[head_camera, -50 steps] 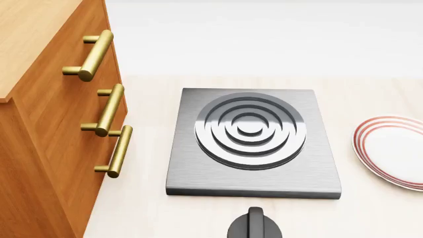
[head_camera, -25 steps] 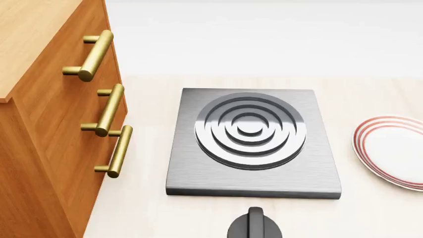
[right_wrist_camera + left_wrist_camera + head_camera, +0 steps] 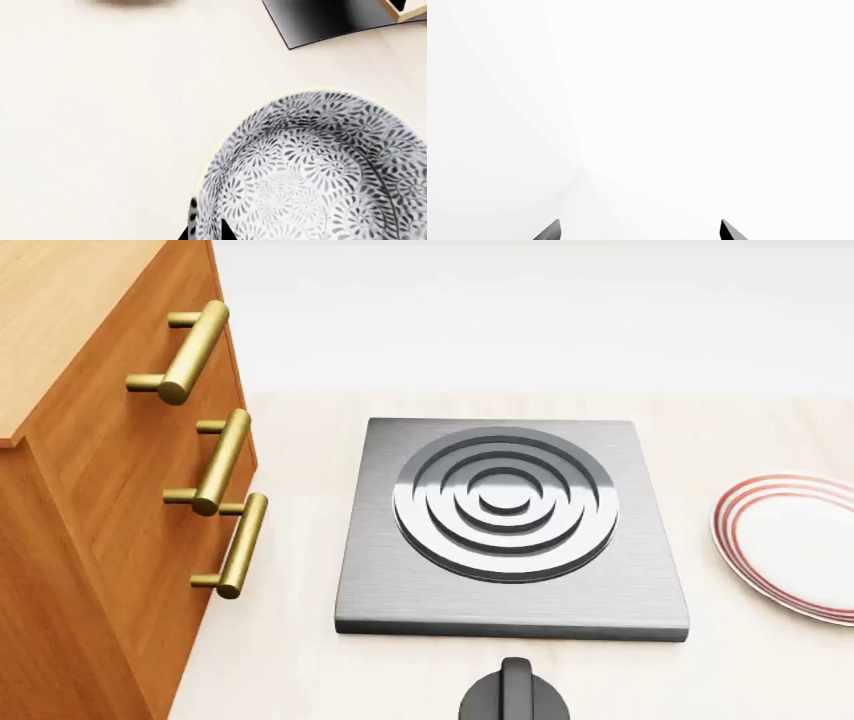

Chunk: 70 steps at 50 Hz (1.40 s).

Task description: Put the bowl on the stove.

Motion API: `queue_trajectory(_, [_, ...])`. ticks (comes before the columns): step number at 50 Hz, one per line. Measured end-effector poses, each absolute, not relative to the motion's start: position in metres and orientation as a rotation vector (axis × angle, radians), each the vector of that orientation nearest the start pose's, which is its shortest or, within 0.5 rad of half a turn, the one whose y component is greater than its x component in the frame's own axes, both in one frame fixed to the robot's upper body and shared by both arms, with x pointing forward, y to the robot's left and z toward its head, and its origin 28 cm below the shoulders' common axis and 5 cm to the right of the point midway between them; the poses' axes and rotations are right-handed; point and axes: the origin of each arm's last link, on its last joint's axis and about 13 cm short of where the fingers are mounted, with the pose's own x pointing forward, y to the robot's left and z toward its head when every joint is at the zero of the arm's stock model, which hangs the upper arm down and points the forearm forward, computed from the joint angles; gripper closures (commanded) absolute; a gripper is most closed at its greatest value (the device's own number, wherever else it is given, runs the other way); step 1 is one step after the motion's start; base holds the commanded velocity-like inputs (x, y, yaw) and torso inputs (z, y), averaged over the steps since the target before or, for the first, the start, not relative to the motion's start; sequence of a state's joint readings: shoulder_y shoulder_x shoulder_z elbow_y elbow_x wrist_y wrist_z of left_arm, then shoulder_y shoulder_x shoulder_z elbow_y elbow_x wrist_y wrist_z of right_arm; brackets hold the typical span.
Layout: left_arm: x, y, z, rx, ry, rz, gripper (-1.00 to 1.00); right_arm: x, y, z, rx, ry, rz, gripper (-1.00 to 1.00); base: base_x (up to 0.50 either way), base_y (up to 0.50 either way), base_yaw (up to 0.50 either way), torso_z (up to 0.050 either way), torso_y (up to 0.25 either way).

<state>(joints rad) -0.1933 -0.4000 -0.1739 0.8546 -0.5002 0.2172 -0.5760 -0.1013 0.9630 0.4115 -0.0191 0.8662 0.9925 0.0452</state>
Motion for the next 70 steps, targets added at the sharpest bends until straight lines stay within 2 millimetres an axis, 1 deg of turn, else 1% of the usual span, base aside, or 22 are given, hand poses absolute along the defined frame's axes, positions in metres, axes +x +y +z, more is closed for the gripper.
queue_trajectory(7, [0.165, 0.26, 0.244, -0.378, -1.189, 0.269, -1.0, 0.147, -0.344, 0.12, -0.018, 0.74, -0.307, 1.0, 0.0, 0.0, 0.0, 0.0, 0.0])
queue_trajectory(11, [0.165, 0.26, 0.243, -0.379, -1.188, 0.27, -1.0, 0.144, -0.345, 0.127, -0.033, 0.73, -0.299, 1.0, 0.0, 0.0, 0.0, 0.0, 0.0])
queue_trajectory(19, [0.165, 0.26, 0.243, -0.381, -1.186, 0.272, -1.0, 0.147, -0.346, 0.15, -0.07, 0.672, -0.24, 1.0, 0.0, 0.0, 0.0, 0.0, 0.0])
queue_trajectory(25, [0.166, 0.26, 0.242, -0.383, -1.185, 0.273, -1.0, 0.16, -0.34, 0.176, -0.108, 0.612, -0.139, 1.0, 0.0, 0.0, 0.0, 0.0, 0.0])
queue_trajectory(32, [0.166, 0.26, 0.242, -0.383, -1.183, 0.272, -1.0, 0.184, -0.326, 0.205, -0.167, 0.537, -0.006, 1.0, 0.0, 0.0, 0.0, 0.0, 0.0])
queue_trajectory(38, [0.166, 0.26, 0.242, -0.381, -1.182, 0.271, -1.0, 0.208, -0.312, 0.229, -0.208, 0.493, 0.106, 1.0, 0.0, 0.0, 0.0, 0.0, 0.0])
queue_trajectory(54, [0.167, 0.259, 0.24, -0.378, -1.177, 0.268, -1.0, 0.283, -0.276, 0.28, -0.339, 0.438, 0.288, 1.0, 0.0, 0.0, 0.0, 0.0, 0.0])
queue_trajectory(61, [0.167, 0.259, 0.239, -0.377, -1.174, 0.267, -1.0, 0.313, -0.257, 0.297, -0.388, 0.406, 0.348, 1.0, 0.0, 0.0, 0.0, 0.0, 0.001])
queue_trajectory(70, [0.168, 0.259, 0.238, -0.376, -1.169, 0.267, -1.0, 0.348, -0.228, 0.307, -0.433, 0.387, 0.422, 1.0, 0.0, 0.0, 0.0, 0.0, 0.0])
